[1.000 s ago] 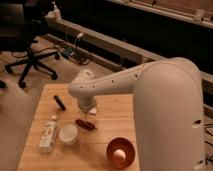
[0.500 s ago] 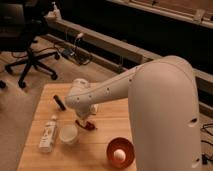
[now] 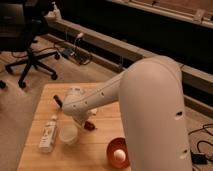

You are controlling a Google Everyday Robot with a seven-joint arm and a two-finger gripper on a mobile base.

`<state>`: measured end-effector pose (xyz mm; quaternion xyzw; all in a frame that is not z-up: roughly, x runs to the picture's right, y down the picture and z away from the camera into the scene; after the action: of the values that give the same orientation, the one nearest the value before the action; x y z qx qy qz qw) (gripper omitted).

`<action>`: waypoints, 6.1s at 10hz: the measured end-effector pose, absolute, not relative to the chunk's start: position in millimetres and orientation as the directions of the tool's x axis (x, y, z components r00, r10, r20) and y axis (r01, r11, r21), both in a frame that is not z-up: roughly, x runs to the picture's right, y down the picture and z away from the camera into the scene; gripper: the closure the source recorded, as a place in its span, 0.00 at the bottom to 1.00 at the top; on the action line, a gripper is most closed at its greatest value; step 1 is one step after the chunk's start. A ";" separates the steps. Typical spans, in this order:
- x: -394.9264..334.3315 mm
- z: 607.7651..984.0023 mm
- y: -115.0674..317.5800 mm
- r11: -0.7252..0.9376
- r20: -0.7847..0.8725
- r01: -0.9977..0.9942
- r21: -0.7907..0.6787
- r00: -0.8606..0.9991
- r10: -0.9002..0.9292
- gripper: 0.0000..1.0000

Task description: Drag the pepper across the table

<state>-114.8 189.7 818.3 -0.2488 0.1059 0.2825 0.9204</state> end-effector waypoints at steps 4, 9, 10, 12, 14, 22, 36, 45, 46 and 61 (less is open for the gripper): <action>-107.9 831.6 203.6 0.692 -0.386 -0.608 -0.388 0.789 0.478 0.35; -108.0 839.7 204.6 0.642 -0.411 -0.649 -0.409 0.759 0.505 0.52; -109.9 840.7 203.8 0.640 -0.411 -0.649 -0.411 0.758 0.505 0.54; -110.2 842.8 203.0 0.640 -0.421 -0.650 -0.410 0.757 0.500 0.54; -107.9 847.6 203.7 0.641 -0.440 -0.651 -0.406 0.754 0.488 0.54; -73.3 857.4 182.8 0.637 -0.509 -0.701 -0.320 0.694 0.509 0.54; -23.1 874.4 169.4 0.615 -0.588 -0.756 -0.224 0.609 0.533 0.54; 18.2 889.3 160.5 0.596 -0.614 -0.778 -0.197 0.572 0.544 0.54; 21.6 890.1 159.6 0.597 -0.615 -0.779 -0.193 0.570 0.544 0.54; 89.8 894.8 147.8 0.553 -0.637 -0.825 -0.117 0.489 0.595 0.54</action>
<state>89.8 147.8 894.8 -0.2091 0.2747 0.4241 0.8372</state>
